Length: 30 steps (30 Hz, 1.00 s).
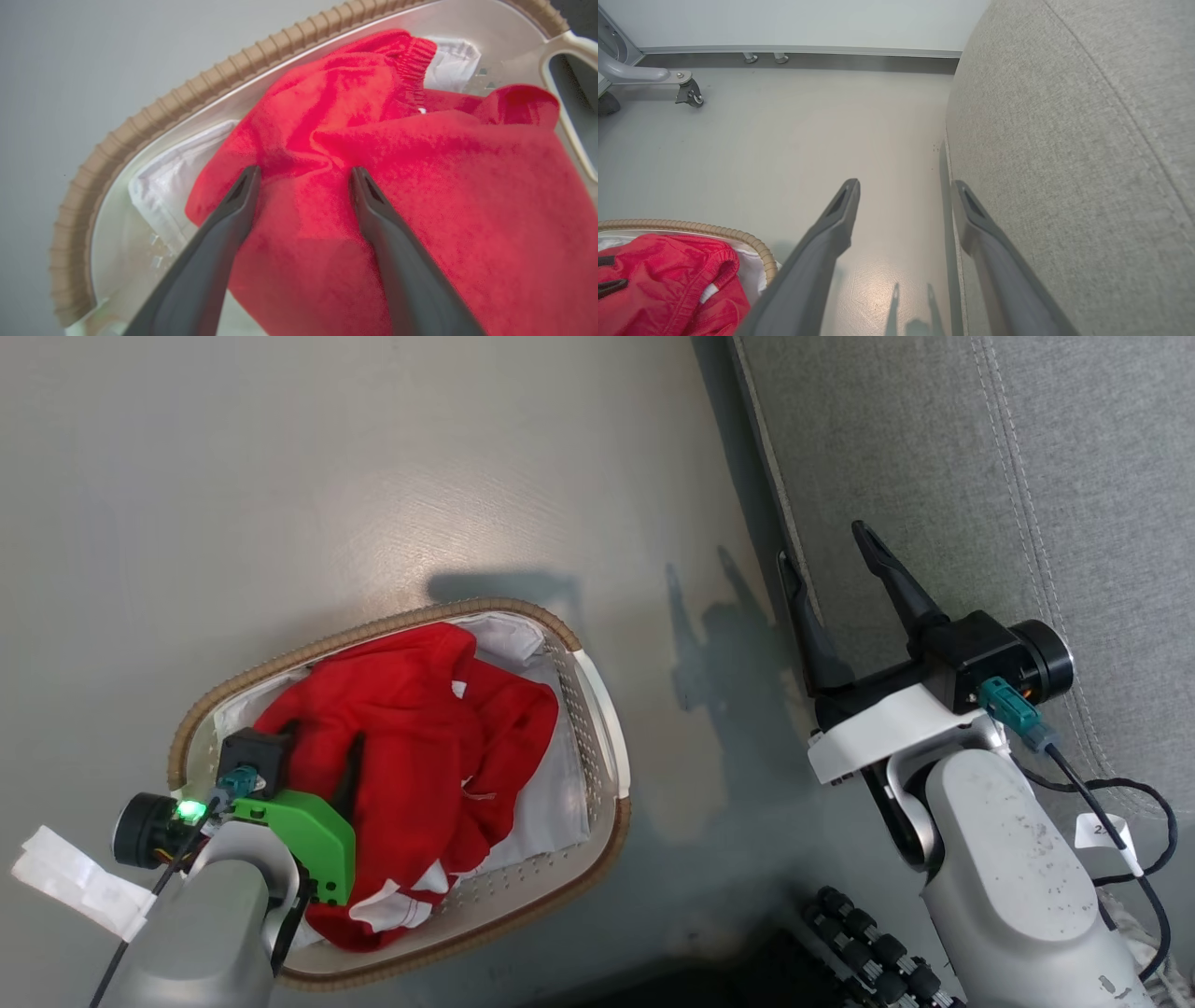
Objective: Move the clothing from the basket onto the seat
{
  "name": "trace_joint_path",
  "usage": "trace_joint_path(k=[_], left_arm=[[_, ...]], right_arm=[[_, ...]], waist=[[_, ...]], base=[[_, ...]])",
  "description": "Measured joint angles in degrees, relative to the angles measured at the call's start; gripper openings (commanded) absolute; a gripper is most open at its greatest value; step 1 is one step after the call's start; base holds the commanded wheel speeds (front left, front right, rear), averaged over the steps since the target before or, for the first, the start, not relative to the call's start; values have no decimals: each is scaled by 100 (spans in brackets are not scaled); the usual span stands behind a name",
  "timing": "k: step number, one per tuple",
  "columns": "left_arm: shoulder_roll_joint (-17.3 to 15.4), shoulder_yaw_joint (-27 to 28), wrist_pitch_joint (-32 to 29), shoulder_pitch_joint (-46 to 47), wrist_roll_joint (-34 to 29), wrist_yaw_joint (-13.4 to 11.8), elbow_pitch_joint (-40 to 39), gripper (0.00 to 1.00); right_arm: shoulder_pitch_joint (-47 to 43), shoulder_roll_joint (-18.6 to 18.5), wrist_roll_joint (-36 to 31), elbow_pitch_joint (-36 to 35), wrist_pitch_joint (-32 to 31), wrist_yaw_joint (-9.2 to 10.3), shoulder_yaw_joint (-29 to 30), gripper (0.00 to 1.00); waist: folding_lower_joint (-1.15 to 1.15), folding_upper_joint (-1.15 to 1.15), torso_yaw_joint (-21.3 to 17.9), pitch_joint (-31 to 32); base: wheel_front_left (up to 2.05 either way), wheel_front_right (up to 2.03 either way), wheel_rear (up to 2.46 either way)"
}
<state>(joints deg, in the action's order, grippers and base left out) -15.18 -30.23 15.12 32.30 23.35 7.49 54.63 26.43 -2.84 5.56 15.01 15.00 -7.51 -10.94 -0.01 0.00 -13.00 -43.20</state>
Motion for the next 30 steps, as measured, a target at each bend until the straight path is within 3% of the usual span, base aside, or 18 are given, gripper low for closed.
trace_joint_path(k=[19,20,22,30], left_arm=[[-92,-2434,-45,891,1327,-1,739,100],[-92,-2524,-67,917,1419,0,773,83],[-74,-2621,-109,934,1635,-1,821,0],[-2,-2932,-35,888,2278,0,751,0]], right_arm=[[164,3,322,-286,0,0,-243,100],[164,3,332,-283,0,0,-242,100],[164,2,338,-263,0,0,-236,100],[156,4,330,-119,-1,0,-255,100]], waist=[[0,0,-212,-705],[0,0,-210,-714],[0,0,-205,-694],[0,0,-151,-355]], base=[[0,0,0],[0,0,0],[0,0,0],[0,0,0]])
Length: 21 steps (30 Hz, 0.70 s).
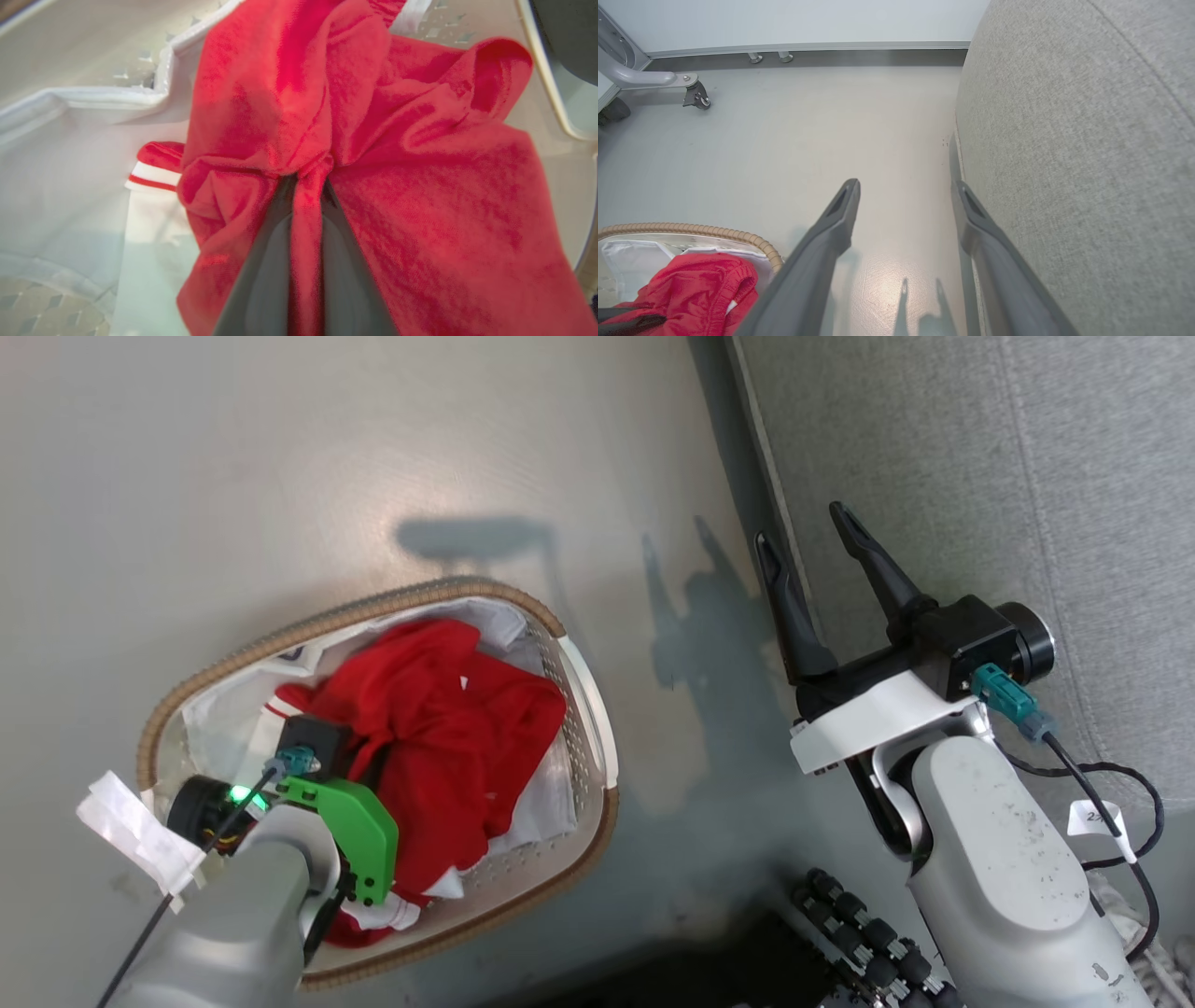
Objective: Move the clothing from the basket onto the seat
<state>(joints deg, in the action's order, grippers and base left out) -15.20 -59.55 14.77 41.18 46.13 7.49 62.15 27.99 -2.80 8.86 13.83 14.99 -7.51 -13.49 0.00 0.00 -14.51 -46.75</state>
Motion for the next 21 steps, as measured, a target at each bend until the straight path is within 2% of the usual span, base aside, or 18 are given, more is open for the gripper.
trace_joint_path(k=[8,15,21], left_arm=[[41,265,26,-403,146,0,-470,0],[56,1044,26,-1059,-410,0,-1068,0],[209,1700,34,-1673,-854,-1,-1518,0]], right_arm=[[-181,2,-10,248,1,0,18,100],[-481,5,8,325,1,0,98,100],[-840,3,1,432,1,0,162,100]], waist=[[0,0,94,735],[0,0,231,1535],[1,0,382,2210]], base=[[0,0,0],[0,0,0],[0,0,0]])
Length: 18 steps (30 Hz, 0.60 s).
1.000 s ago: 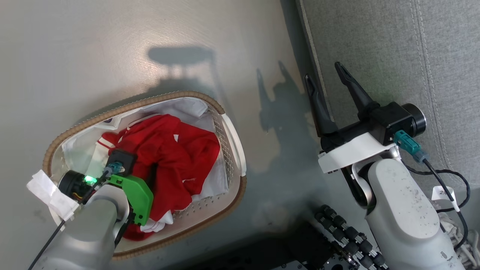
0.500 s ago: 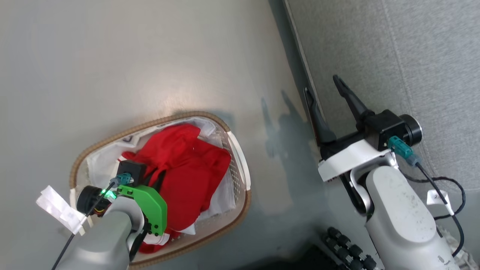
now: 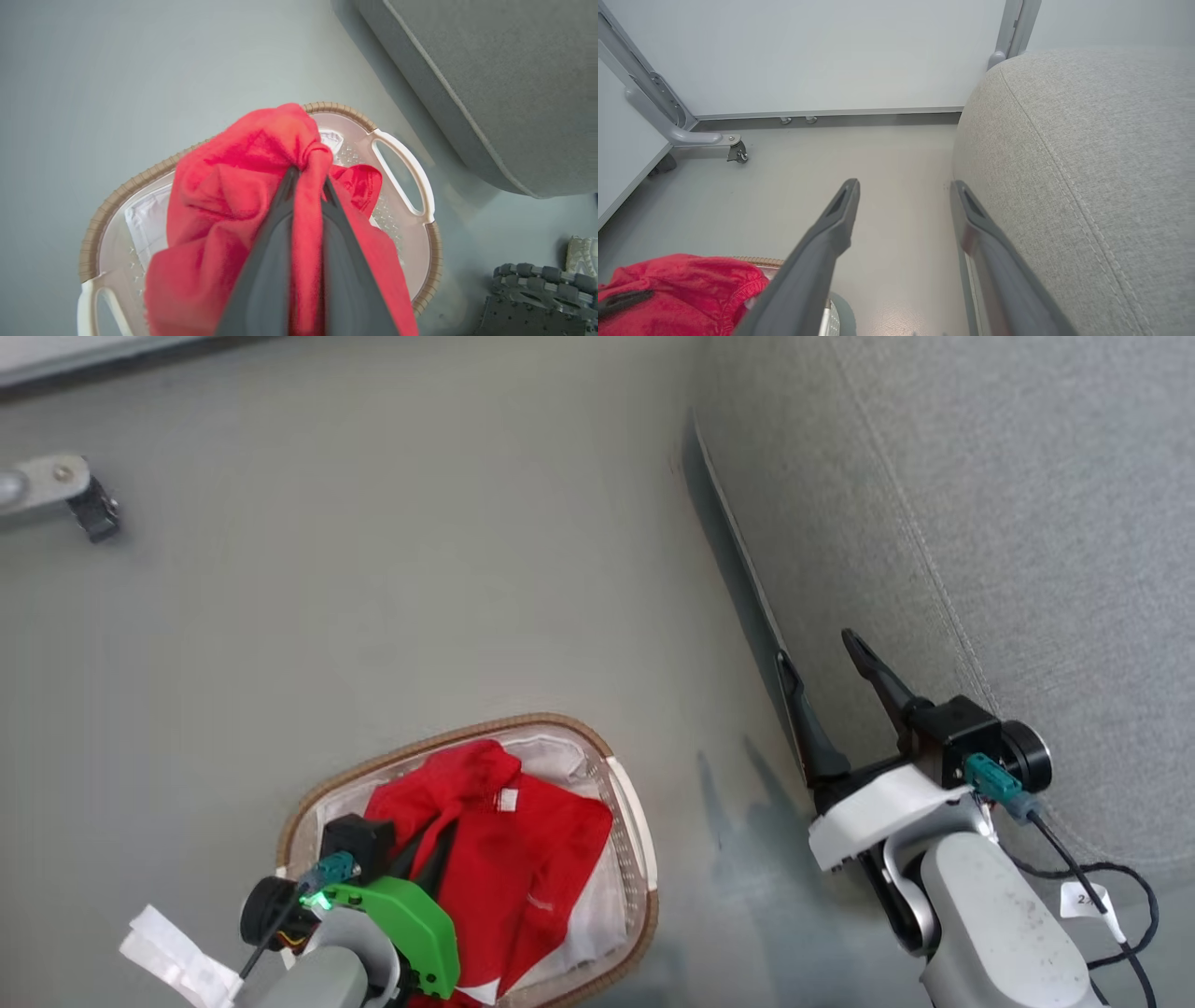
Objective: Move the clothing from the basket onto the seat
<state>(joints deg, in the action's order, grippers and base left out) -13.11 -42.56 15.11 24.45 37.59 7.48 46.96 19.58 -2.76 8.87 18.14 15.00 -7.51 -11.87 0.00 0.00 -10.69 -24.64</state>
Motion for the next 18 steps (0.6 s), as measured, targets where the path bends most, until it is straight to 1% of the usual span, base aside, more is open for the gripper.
trace_joint_path(k=[6,10,14,18], left_arm=[[137,676,1,-412,-476,1,-770,0],[198,1042,0,-516,-769,0,-1357,0],[285,1304,0,-544,-995,0,-2014,0],[358,1426,1,-521,-1098,0,-2615,0]], right_arm=[[-305,1,-48,23,0,0,18,100],[-448,2,-77,-24,0,0,8,100],[-593,0,-74,-25,0,0,-33,100],[-740,-1,-74,-53,0,0,-73,100]], waist=[[0,0,173,657],[0,0,286,1036],[0,0,390,1370],[0,0,483,1652]], base=[[0,0,0],[0,0,0],[0,0,0],[0,0,0]])
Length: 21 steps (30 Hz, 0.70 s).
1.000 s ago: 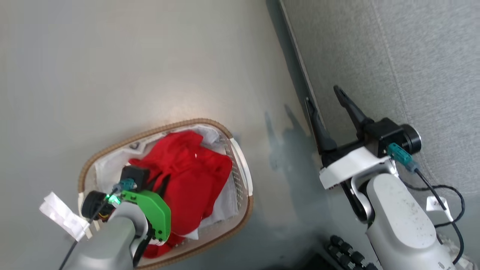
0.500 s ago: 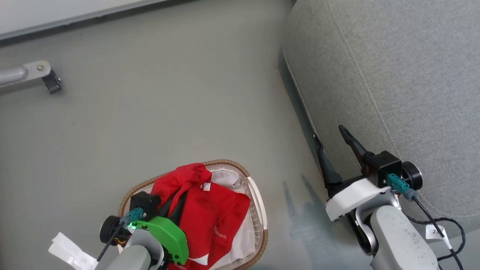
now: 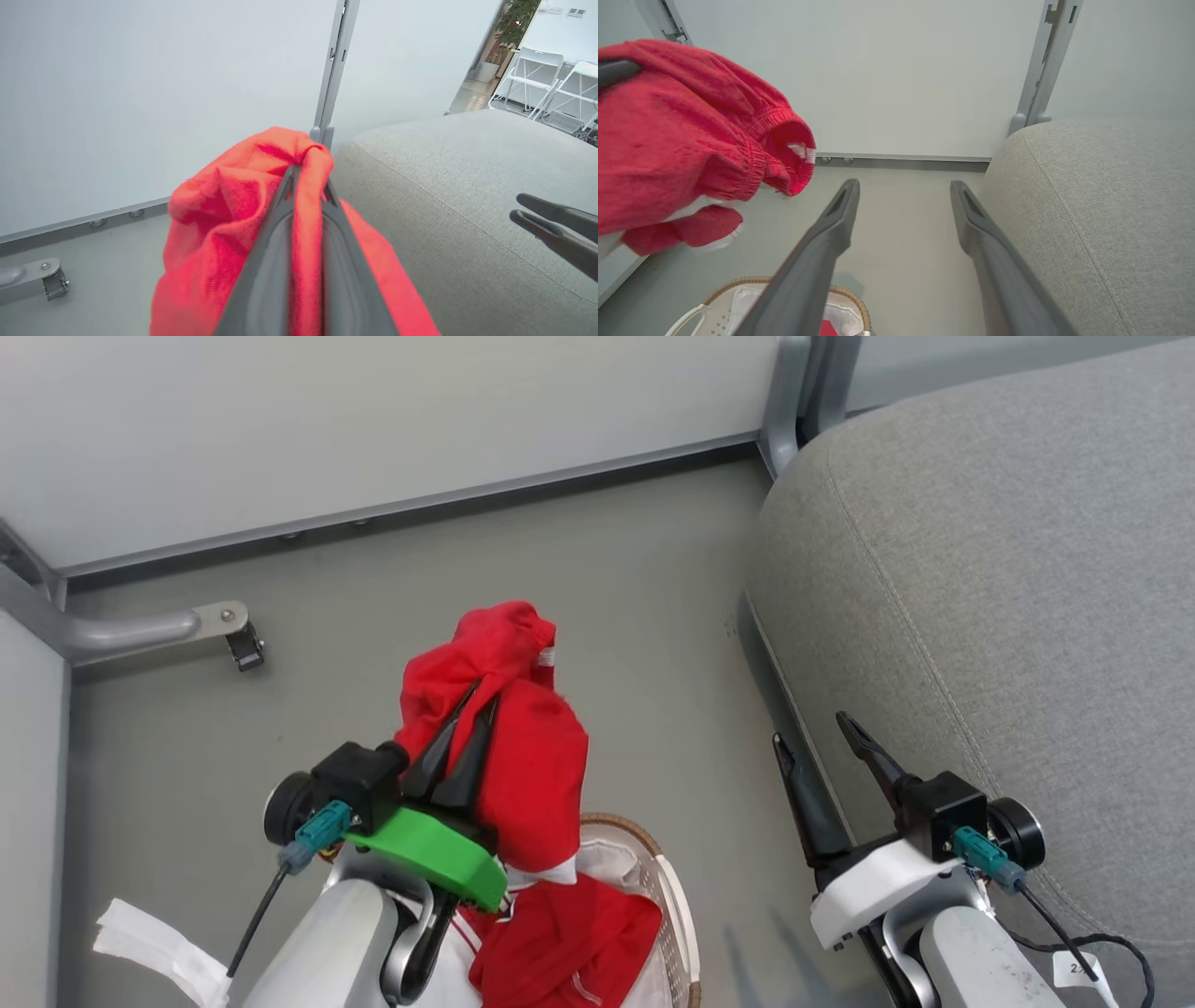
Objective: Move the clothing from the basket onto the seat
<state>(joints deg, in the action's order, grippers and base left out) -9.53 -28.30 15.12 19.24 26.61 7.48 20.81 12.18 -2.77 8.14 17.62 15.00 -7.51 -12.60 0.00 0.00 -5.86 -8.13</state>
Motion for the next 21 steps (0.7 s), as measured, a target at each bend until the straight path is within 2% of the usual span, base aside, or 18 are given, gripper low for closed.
trace_joint_path(k=[5,12,17,21], left_arm=[[66,53,0,124,-93,0,-419,0],[133,-129,0,140,-115,0,-669,0],[172,-320,0,154,-127,0,-689,0],[258,-601,0,220,-51,0,-770,0]], right_arm=[[-49,-3,-7,-185,0,0,-257,100],[549,2,85,-918,1,0,-1551,100],[1112,7,96,-453,5,-1,-2480,100],[1450,3,152,111,9,-1,-2705,100]], waist=[[0,0,102,242],[0,0,189,297],[0,0,240,252],[0,0,344,224]], base=[[0,0,0],[0,0,0],[0,0,0],[0,0,0]])
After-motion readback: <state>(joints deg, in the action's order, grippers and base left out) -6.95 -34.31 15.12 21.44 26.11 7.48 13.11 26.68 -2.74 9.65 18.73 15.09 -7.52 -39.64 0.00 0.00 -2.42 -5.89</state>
